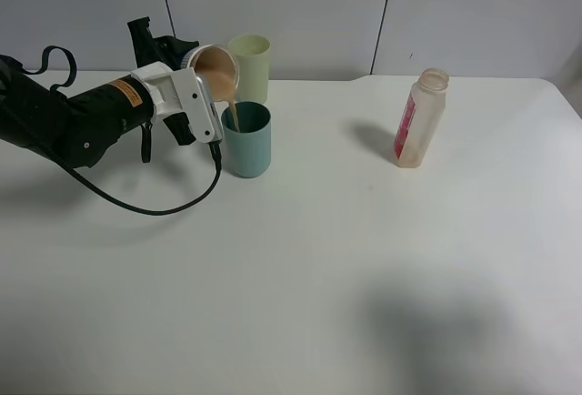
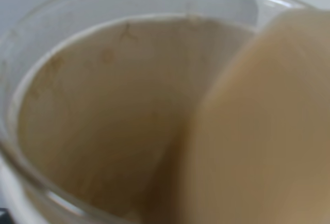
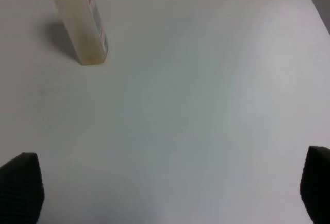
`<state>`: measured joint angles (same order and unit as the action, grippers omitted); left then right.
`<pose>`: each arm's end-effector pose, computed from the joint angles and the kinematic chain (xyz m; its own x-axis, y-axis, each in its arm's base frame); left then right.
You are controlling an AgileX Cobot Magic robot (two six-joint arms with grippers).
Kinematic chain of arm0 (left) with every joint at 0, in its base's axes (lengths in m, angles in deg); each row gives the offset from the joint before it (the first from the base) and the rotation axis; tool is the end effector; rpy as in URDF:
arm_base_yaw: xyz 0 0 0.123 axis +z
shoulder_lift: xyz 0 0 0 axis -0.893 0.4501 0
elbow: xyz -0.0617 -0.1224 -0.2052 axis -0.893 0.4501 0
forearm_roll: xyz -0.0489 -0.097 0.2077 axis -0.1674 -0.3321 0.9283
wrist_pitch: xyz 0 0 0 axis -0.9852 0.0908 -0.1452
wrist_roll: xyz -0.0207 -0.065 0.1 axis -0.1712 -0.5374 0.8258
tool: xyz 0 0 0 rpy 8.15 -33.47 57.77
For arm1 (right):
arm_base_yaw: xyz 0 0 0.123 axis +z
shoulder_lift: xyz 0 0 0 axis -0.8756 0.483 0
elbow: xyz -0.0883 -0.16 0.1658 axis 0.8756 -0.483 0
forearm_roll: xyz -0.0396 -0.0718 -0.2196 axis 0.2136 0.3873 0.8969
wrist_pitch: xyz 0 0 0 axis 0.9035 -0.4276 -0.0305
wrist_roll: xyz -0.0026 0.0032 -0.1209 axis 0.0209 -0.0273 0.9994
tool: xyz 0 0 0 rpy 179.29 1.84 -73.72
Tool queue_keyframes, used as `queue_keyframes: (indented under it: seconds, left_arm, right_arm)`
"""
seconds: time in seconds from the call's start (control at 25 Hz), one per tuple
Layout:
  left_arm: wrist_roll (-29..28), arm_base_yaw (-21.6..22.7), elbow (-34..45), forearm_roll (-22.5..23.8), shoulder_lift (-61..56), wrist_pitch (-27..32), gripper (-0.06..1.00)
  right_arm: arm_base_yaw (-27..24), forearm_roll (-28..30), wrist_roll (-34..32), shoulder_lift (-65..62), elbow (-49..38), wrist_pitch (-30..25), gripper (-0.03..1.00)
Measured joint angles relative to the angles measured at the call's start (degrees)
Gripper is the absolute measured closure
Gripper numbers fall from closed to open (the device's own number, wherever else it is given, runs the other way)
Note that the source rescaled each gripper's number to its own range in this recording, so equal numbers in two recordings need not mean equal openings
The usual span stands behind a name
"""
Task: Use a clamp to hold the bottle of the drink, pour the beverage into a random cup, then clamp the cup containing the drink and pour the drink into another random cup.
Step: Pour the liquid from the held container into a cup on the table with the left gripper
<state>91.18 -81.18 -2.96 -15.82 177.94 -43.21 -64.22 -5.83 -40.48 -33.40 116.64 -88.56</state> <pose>0.3534 -0.1276 0.1209 0.3322 0.8627 -0.3813 0.2576 0.3059 0.9165 0.0440 0.0011 0.2539 -0.4636 0.0207 -0.8858 0.0267 0.9996 0.0094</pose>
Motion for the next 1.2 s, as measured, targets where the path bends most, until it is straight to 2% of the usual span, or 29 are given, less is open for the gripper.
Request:
queue_keyframes:
  seconds: [0.24, 0.56, 1.2]
  left_arm:
    - [0.76, -0.08, 0.00, 0.00, 0.00, 0.00, 0.94]
    - [2.50, -2.63, 0.00, 0.00, 0.00, -0.77, 0.94]
    - [2.64, -2.71, 0.00, -0.19, 0.00, -0.80, 0.94]
  right_arm:
    - [0.00, 0.00, 0.00, 0.00, 0.00, 0.00, -0.03]
    - [0.00, 0.00, 0.00, 0.00, 0.00, 0.00, -0.03]
    - [0.00, 0.00, 0.00, 0.00, 0.00, 0.00, -0.03]
